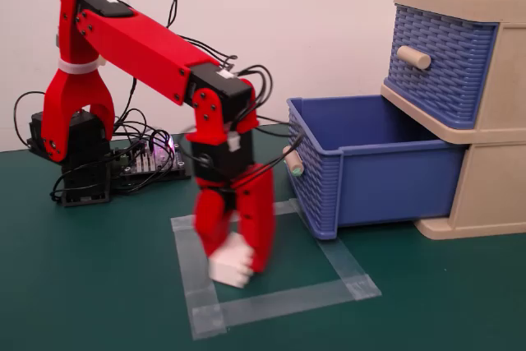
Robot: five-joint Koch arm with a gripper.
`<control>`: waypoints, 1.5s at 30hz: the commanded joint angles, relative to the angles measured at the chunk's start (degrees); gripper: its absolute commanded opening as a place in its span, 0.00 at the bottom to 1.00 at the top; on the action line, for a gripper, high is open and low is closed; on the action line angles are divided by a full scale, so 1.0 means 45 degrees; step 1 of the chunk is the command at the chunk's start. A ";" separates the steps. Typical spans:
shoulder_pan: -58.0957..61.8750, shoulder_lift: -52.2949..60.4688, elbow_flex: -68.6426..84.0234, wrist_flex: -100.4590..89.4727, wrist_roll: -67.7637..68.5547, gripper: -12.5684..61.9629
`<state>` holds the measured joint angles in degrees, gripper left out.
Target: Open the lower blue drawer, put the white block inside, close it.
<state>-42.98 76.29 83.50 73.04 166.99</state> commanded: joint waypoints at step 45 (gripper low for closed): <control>-0.6738 -0.0176 -0.5723 0.6738 0.1191 0.62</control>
<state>-72.95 75.50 59.94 104.50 172.27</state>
